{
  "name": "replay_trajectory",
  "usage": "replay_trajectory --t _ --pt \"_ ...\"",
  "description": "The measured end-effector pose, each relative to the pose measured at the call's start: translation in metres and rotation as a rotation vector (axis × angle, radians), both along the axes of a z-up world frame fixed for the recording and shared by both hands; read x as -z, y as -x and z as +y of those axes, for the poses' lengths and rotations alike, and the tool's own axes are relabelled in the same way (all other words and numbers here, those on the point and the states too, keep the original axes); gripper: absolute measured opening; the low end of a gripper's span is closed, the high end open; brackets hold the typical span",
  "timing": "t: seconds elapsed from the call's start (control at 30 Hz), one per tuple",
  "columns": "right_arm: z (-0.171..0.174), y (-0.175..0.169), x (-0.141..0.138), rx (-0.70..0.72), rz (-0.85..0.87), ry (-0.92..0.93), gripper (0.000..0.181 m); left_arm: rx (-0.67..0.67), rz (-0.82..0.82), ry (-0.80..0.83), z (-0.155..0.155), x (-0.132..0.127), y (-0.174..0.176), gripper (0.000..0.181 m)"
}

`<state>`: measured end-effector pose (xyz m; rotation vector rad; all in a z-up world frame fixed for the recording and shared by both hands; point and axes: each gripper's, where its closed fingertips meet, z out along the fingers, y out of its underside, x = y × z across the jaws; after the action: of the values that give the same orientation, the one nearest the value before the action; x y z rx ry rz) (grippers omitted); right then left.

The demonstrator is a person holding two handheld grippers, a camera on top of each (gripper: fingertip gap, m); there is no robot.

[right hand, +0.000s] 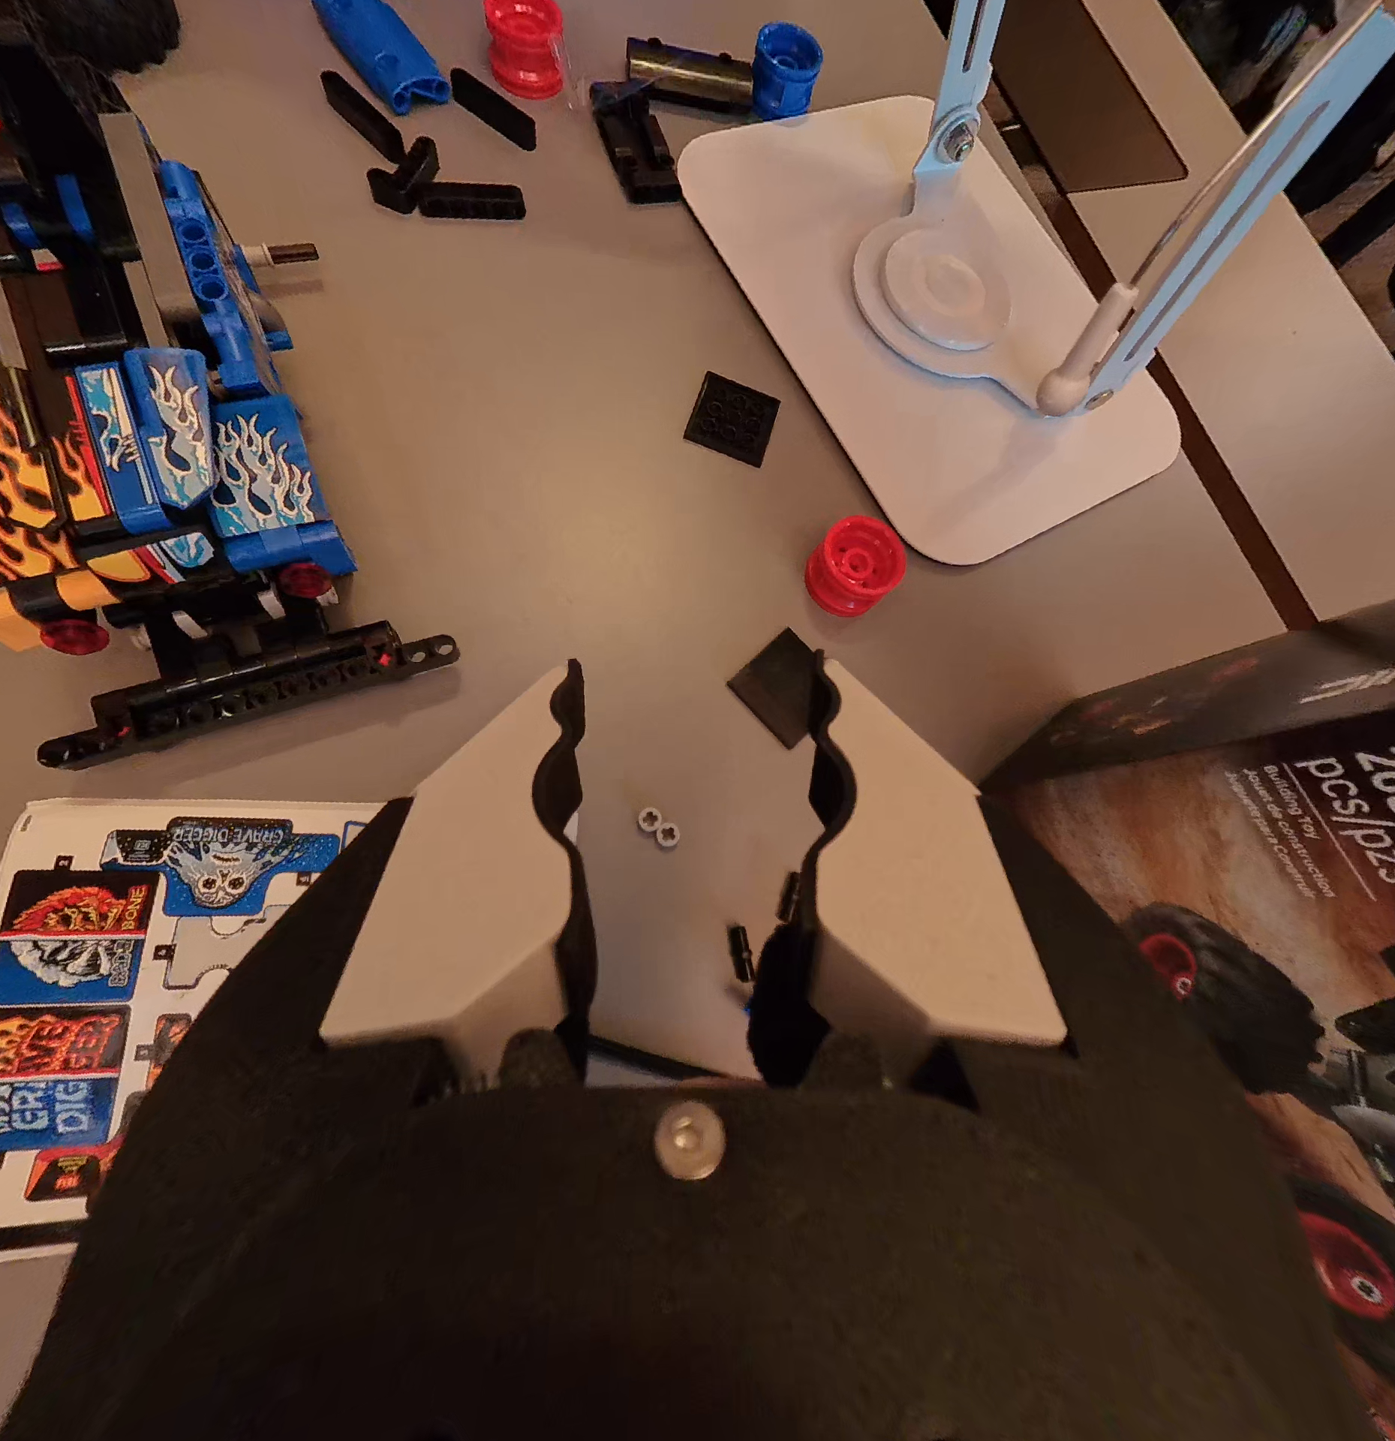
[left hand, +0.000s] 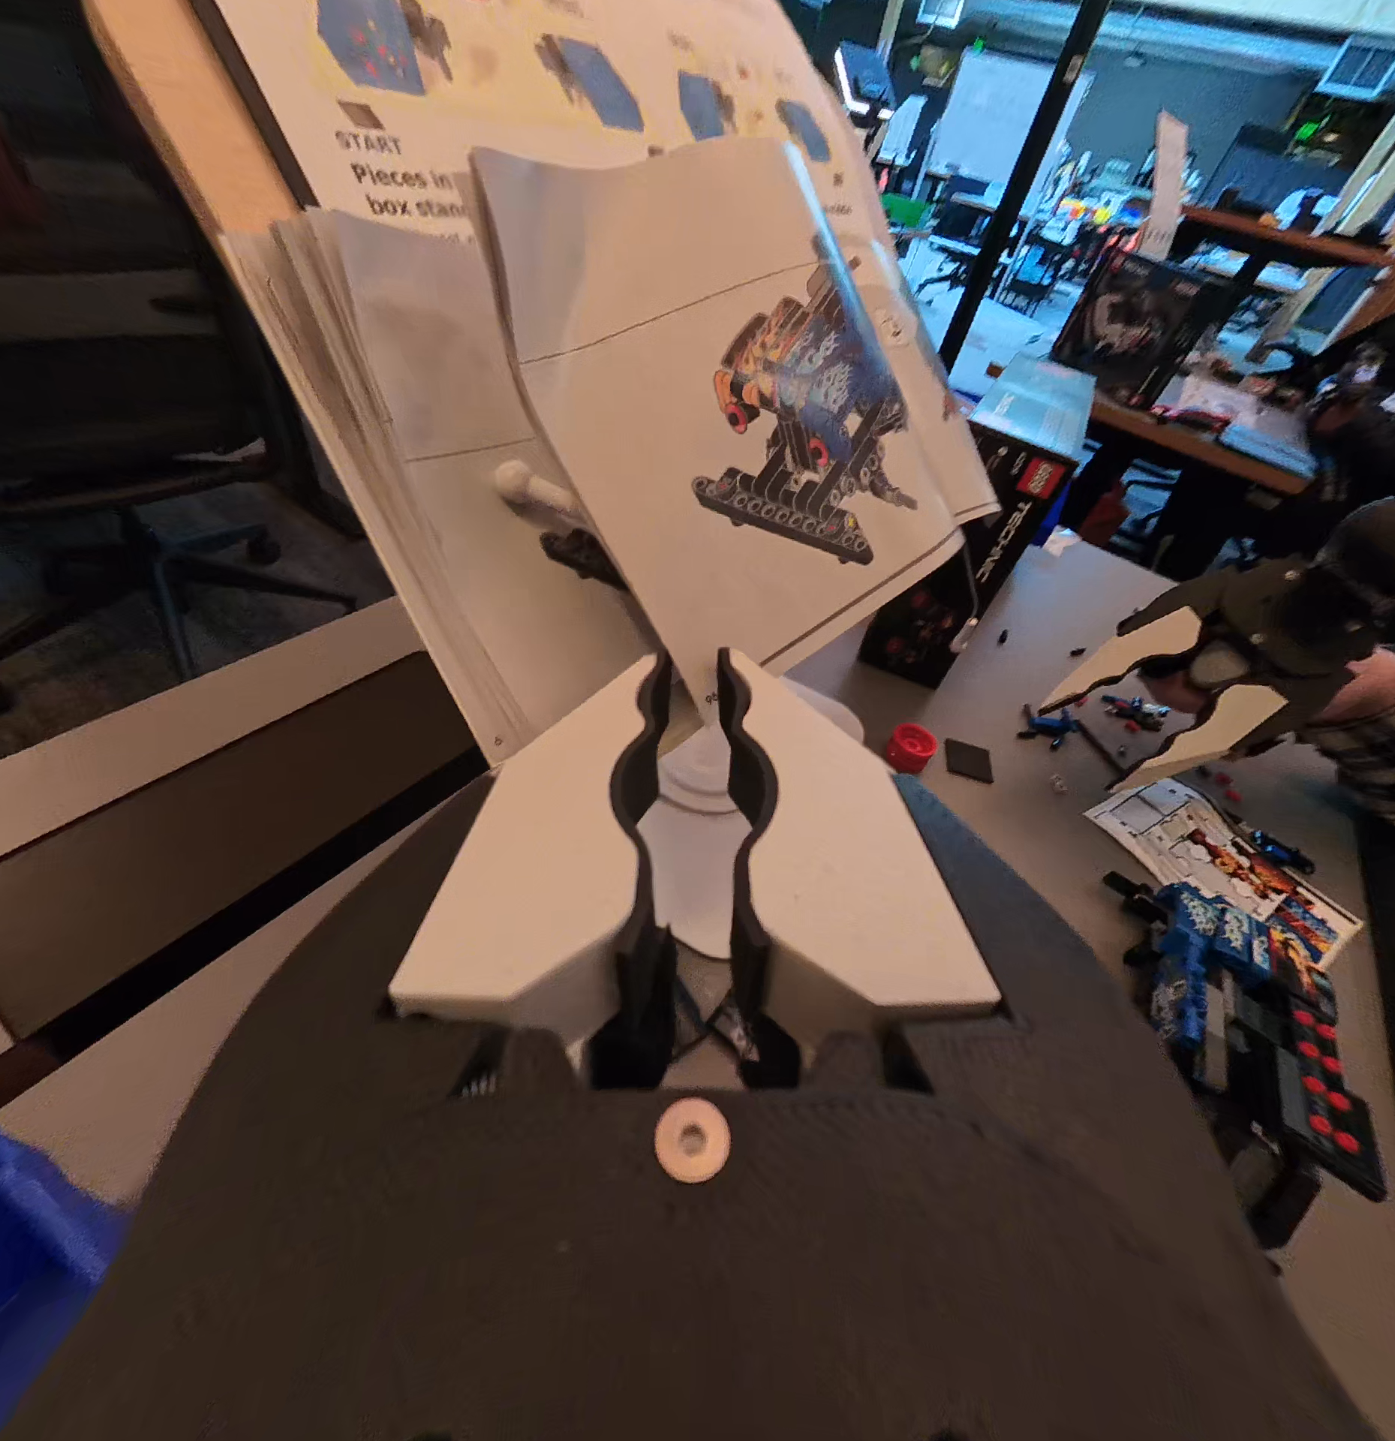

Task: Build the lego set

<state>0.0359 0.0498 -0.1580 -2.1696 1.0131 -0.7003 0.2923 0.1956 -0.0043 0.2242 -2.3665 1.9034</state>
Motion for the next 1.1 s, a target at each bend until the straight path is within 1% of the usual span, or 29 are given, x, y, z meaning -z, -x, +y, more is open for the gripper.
replay_trajectory --t 0.1,0.17,0.37,0.47,0.57,0.67,0.77,0.9,1.0,1.1 --pt "0.006 -0.002 -0.007 -0.023 -0.045 0.022 0.055 0.034 0.013 0.045 -0.001 -0.008 0.006 0.005" --pt "0.011 -0.006 -0.022 -0.029 -0.107 0.064 0.053 0.067 0.013 0.066 -0.002 -0.014 0.014 0.003" --pt "0.048 -0.032 -0.102 -0.062 -0.359 0.106 0.053 0.165 -0.007 0.127 -0.010 -0.034 0.040 0.000" --pt "0.062 -0.055 -0.139 -0.068 -0.462 0.167 0.055 0.222 -0.019 0.147 -0.018 -0.044 0.058 0.000" --pt "0.071 -0.082 -0.166 -0.064 -0.548 0.224 0.054 0.272 -0.036 0.149 -0.027 -0.050 0.076 0.000" --pt "0.073 -0.108 -0.178 -0.049 -0.599 0.256 0.053 0.326 -0.041 0.155 -0.037 -0.056 0.094 0.000" --pt "0.068 -0.125 -0.186 -0.015 -0.654 0.273 0.049 0.364 -0.038 0.161 -0.045 -0.058 0.107 0.000" --pt "0.066 -0.131 -0.194 -0.008 -0.698 0.260 0.037 0.414 -0.008 0.191 -0.055 -0.062 0.119 0.000" --pt "0.065 -0.131 -0.198 -0.013 -0.711 0.238 0.023 0.438 -0.003 0.198 -0.061 -0.061 0.126 0.000" --pt "0.061 -0.131 -0.202 -0.011 -0.708 0.192 0.019 0.447 0.002 0.212 -0.064 -0.062 0.129 0.000"
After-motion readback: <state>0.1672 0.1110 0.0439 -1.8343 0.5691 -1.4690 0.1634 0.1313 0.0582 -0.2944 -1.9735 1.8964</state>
